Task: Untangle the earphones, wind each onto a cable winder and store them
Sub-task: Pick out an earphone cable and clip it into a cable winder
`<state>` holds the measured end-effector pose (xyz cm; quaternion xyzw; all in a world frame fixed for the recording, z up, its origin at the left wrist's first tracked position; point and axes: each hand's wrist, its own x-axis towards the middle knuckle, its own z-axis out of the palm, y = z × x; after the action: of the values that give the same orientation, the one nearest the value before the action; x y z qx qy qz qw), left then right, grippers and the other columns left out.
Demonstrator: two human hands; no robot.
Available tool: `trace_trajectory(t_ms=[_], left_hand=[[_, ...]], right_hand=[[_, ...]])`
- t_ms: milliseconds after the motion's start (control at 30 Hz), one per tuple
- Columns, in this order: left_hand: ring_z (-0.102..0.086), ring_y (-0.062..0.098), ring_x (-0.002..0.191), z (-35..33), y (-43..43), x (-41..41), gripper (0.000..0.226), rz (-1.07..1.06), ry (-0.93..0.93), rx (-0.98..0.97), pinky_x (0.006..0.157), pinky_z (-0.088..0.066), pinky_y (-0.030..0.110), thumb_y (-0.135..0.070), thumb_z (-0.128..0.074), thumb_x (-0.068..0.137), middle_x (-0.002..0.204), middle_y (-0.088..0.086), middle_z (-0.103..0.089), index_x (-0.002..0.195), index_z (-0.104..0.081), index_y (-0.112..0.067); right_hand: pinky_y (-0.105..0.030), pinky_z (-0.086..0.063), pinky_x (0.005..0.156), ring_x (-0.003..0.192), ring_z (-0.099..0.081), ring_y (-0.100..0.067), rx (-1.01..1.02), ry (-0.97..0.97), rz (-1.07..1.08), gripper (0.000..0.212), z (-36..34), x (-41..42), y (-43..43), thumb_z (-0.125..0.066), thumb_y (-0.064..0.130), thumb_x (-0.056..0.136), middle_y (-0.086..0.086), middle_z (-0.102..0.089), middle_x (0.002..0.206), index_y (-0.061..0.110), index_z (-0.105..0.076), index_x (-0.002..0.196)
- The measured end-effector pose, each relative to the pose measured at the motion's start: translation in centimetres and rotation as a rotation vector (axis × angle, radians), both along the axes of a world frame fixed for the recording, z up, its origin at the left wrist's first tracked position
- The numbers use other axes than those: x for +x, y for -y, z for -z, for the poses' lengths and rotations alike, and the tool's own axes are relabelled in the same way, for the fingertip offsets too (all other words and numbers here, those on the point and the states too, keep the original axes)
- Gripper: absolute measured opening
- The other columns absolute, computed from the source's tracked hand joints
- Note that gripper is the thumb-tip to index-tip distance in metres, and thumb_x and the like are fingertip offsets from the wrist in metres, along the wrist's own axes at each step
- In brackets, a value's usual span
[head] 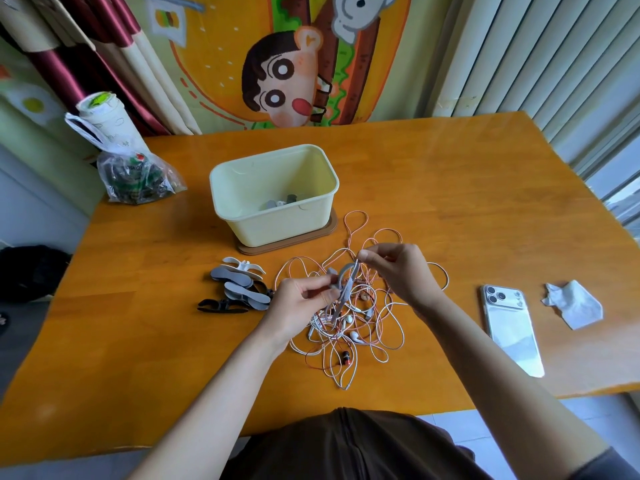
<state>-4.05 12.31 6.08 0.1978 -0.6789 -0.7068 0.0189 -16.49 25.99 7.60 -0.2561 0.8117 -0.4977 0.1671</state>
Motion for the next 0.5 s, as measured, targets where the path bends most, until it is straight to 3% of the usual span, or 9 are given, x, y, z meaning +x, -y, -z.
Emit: trace_trajectory(t_ms=[167, 333, 500], left_hand=[[-0.065, -0.001, 0.101, -0.3, -0.4, 0.1, 0.033, 0.047, -0.026, 0.065, 0.081, -0.049, 0.013, 0.002, -0.061, 0.086, 0.097, -0.014, -0.073, 0.109, -0.068, -0.020], [-0.067, 0.012, 0.098, -0.6, -0.6, -0.6, 0.030, -0.065, -0.067, 0.253, 0.088, -0.052, 0.023, -0.013, -0.062, 0.079, 0.101, 0.000, -0.074, 0.108, -0.069, -0.013], [-0.069, 0.016, 0.088, -0.5, -0.7, -1.2, 0.023, -0.281, -0.023, 0.494, 0.087, -0.053, 0.031, -0.002, -0.052, 0.091, 0.094, 0.003, -0.073, 0.102, -0.069, -0.014]], right_hand=[[-0.011, -0.024, 0.042, 0.038, -0.033, -0.003, 0.045, 0.126, -0.012, 0.026, 1.6, 0.9, -0.6, -0.065, 0.026, 0.086, 0.015, -0.042, 0.037, 0.002, -0.071, 0.082], [-0.020, -0.027, 0.049, 0.054, -0.033, -0.012, -0.005, 0.314, -0.104, 0.031, 2.2, 2.7, -0.7, -0.053, 0.025, 0.094, -0.005, -0.043, 0.060, 0.012, -0.062, 0.068], [-0.014, -0.031, 0.050, 0.052, -0.038, -0.004, 0.062, 0.338, -0.122, 0.029, 3.1, 4.4, -0.2, -0.048, 0.020, 0.098, 0.002, -0.053, 0.064, 0.013, -0.063, 0.075]])
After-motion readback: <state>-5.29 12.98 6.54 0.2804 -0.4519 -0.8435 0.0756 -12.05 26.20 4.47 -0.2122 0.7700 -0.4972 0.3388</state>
